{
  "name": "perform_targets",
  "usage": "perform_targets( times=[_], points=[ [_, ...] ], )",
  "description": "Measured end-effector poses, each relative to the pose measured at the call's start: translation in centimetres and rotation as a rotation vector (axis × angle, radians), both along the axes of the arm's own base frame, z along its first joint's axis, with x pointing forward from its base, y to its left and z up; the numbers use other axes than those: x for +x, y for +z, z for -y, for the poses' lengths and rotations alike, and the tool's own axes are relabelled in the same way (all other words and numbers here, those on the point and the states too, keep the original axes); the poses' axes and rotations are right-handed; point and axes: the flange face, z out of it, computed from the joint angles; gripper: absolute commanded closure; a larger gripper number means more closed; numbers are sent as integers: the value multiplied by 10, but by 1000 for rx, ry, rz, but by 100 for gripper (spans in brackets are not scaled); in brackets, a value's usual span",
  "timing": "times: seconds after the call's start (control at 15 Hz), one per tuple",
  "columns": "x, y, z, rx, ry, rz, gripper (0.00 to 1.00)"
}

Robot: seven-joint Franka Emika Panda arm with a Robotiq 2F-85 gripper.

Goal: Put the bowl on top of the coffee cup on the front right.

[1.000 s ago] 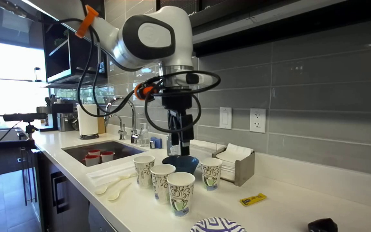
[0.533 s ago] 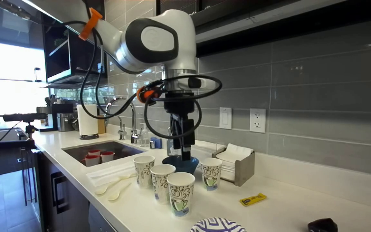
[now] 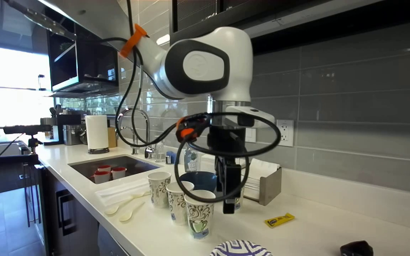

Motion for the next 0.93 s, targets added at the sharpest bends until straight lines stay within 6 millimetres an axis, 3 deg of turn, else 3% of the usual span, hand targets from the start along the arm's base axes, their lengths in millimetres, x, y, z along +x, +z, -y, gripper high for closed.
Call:
perform_targets(
  times=[0.13,0.47,0.67,0.93],
  points=[
    [2,-12,16,-1,-30,-6,0],
    [5,-14,21,-9,-54,-9,0],
    [-3,-31,49,-20,-96,-21,0],
    [-19,-62,86,3,-15,-60,0]
  ],
)
